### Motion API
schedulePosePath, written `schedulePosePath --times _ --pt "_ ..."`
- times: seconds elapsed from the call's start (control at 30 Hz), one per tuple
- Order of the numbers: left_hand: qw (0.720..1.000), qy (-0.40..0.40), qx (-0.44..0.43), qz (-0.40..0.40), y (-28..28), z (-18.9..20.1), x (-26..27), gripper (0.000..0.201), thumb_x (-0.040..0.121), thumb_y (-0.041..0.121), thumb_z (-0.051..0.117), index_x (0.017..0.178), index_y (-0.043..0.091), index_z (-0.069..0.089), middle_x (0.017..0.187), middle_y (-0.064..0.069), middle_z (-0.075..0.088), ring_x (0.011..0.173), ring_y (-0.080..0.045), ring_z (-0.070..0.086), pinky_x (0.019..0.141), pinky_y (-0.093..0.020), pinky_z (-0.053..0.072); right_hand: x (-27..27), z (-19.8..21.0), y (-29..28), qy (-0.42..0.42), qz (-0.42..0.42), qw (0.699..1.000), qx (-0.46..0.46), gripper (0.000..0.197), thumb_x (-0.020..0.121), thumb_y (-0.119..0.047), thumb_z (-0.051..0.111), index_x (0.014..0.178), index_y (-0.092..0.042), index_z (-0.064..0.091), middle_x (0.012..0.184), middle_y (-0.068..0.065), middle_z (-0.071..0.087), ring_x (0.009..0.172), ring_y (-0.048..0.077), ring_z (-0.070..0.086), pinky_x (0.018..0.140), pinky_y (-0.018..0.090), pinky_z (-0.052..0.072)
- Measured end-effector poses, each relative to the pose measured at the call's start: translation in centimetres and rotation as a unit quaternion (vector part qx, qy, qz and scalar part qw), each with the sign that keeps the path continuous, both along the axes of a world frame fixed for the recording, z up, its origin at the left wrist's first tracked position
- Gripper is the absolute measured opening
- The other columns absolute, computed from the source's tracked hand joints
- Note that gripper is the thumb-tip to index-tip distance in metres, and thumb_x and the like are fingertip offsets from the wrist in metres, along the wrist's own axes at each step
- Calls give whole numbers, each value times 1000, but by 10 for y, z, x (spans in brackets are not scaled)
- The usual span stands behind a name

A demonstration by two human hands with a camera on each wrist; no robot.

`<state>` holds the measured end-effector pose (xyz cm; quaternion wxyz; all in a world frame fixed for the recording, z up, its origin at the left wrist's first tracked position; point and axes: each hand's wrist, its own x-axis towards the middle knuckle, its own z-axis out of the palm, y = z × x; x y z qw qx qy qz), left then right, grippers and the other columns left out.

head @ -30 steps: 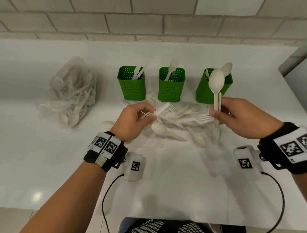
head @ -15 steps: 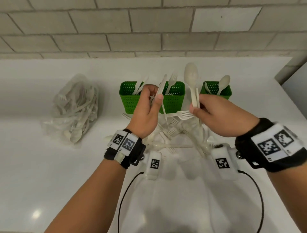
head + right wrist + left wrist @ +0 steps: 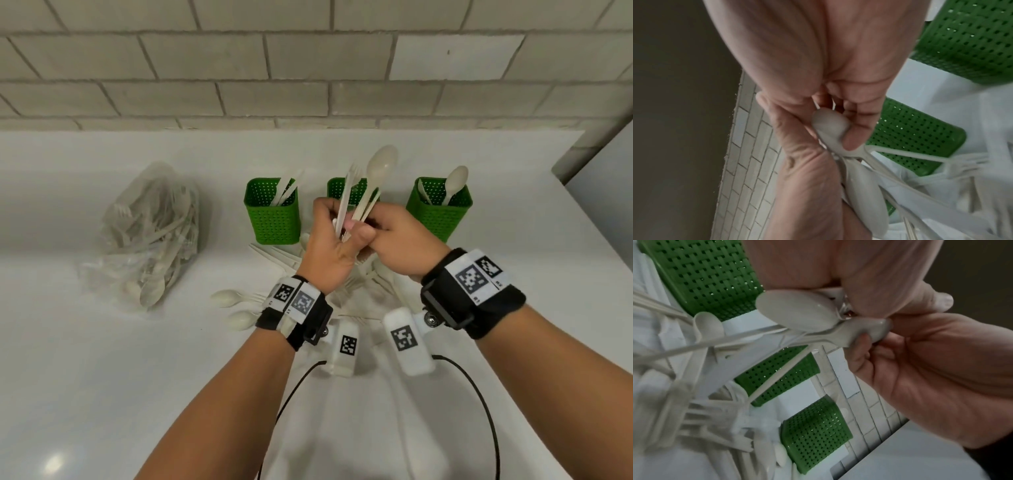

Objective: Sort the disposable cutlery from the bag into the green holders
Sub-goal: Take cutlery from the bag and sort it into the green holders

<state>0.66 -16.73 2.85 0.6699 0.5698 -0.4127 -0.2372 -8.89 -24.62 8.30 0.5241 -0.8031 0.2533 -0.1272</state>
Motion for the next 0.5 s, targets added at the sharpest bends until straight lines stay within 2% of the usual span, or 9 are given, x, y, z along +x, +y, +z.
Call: schedulePosePath --times 0.07,0.13,0.17,0.2,0.27,0.3,0.37,0.43,0.5 --pt "1000 15 8 -7 -1 0 6 81 63 73 72 103 12 38 90 -2 53 78 -9 62 63 -30 53 0 -4 2 -35 -17 997 74 22 99 -9 50 113 3 62 106 27 67 95 38 67 80 43 59" --pt "1000 4 28 -4 -2 0 12 82 63 66 77 108 6 44 93 -5 58 84 -17 63 69 -37 55 0 -4 4 -82 -37 980 178 23 100 -3 44 112 6 62 103 26 66 92 33 66 78 35 58" --pt "999 -12 32 -9 -2 -2 15 74 68 56 79 109 3 49 92 -4 61 85 -16 64 71 -34 55 -1 -4 4 -103 -38 968 224 25 99 2 41 113 5 61 103 23 67 91 29 66 77 32 57" --pt "999 -22 35 -16 -2 -3 16 55 76 39 80 108 2 55 90 0 65 84 -12 66 71 -28 54 -1 -3 3 -117 -31 960 252 29 96 8 39 115 2 61 105 19 68 92 25 67 77 29 57" --pt "998 -26 36 -33 -1 -5 17 15 86 7 71 100 9 66 85 9 71 83 -4 67 73 -20 53 -4 -4 2 -121 -11 960 254 42 90 19 38 122 -1 56 110 12 66 98 19 66 78 25 56" --pt "998 -30 35 -32 -1 -5 17 12 89 3 67 97 11 68 85 13 72 85 -4 68 76 -20 53 -5 -6 1 -125 -7 961 247 48 86 24 39 125 0 54 113 11 65 100 17 65 78 25 57" --pt "998 -37 39 -14 -1 -2 16 7 93 10 64 95 12 70 85 13 72 86 -5 67 80 -22 53 -9 -11 1 -158 -23 951 265 56 78 30 45 125 0 53 116 11 65 105 17 66 82 29 58" --pt "998 -36 52 2 -2 2 14 10 95 18 61 94 11 69 86 7 69 84 -5 66 79 -23 52 -12 -18 2 -205 -49 942 261 57 75 30 54 121 -2 55 118 11 66 111 19 65 86 33 57" --pt "997 -38 62 21 -2 6 18 11 95 24 59 94 16 66 85 6 67 82 -3 64 78 -21 51 -19 -22 1 -201 -81 961 173 61 74 19 69 128 -5 53 122 7 65 117 16 62 88 31 55"
